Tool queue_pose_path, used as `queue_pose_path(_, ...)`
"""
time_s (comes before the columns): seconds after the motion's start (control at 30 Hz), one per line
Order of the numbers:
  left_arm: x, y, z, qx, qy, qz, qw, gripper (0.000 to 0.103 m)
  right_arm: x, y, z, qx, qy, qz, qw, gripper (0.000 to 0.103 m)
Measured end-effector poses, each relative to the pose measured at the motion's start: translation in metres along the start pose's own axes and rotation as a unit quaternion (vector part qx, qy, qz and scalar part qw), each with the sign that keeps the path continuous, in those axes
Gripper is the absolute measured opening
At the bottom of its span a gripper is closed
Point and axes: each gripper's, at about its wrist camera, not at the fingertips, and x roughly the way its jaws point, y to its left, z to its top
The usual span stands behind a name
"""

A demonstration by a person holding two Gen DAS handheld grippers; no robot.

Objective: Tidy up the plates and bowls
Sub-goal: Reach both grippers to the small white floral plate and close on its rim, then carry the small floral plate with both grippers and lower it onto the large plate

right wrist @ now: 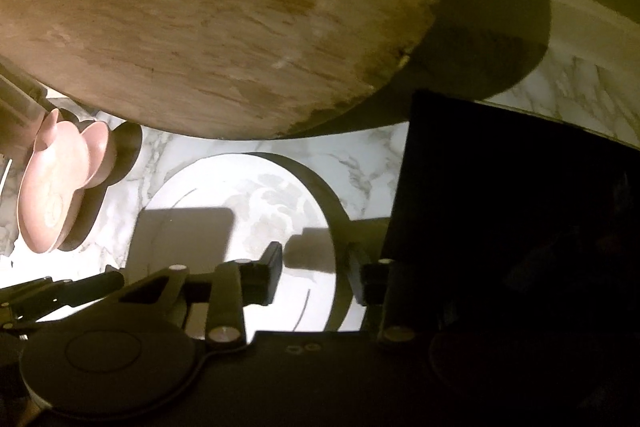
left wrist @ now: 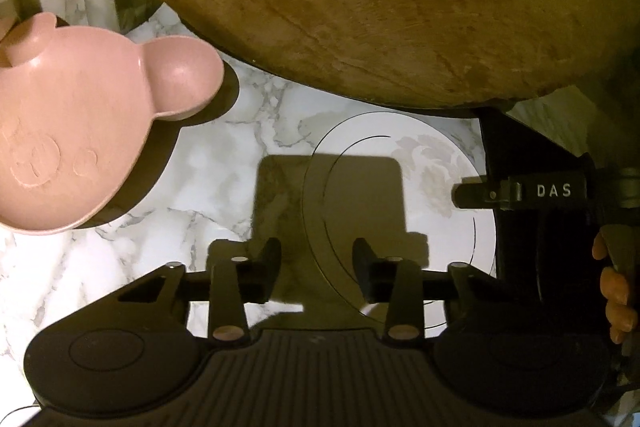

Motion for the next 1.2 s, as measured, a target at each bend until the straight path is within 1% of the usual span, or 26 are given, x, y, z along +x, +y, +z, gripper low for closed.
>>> queue_pose_path(0.07,0.001,0.002,0.001,-0.002,-0.002,-0.002,1.0000,0.032,0.001,-0.002,-0.001,0.002,0.001,0.004,1.000,0.027)
queue_pose_path(0.13,0.001,0.005,0.001,-0.007,-0.002,-0.007,0.9999,0.031,0.001,-0.004,-0.001,0.006,0.001,0.008,1.000,0.026)
queue_pose_path(0.2,0.001,0.006,0.001,-0.009,-0.003,-0.010,0.9999,0.025,0.002,-0.007,-0.001,0.010,0.001,0.013,1.000,0.024)
queue_pose_path(0.3,0.000,0.006,0.001,-0.006,-0.003,-0.019,0.9998,0.020,0.003,-0.007,-0.002,0.012,0.002,0.016,1.000,0.020)
queue_pose_path(0.33,-0.001,0.005,0.002,-0.005,-0.004,-0.023,0.9997,0.020,0.003,-0.005,-0.002,0.012,0.001,0.015,1.000,0.019)
queue_pose_path(0.4,-0.002,0.005,0.002,-0.001,-0.006,-0.019,0.9998,0.019,0.002,-0.006,-0.003,0.014,0.002,0.017,1.000,0.015)
queue_pose_path(0.47,-0.002,0.007,0.002,-0.002,-0.006,-0.021,0.9998,0.017,0.001,-0.006,-0.005,0.016,0.002,0.021,1.000,0.015)
queue_pose_path(0.77,-0.006,0.014,-0.009,-0.001,-0.002,-0.026,0.9997,0.016,0.000,-0.001,-0.020,0.026,-0.004,0.033,0.999,0.012)
queue_pose_path(1.03,-0.022,0.023,-0.022,-0.004,0.002,-0.030,0.9995,0.016,-0.003,0.013,-0.039,0.032,-0.005,0.035,0.999,0.012)
queue_pose_path(1.2,-0.036,0.029,-0.029,-0.004,-0.002,-0.037,0.9993,0.016,-0.019,0.017,-0.051,0.027,-0.017,0.037,0.999,0.011)
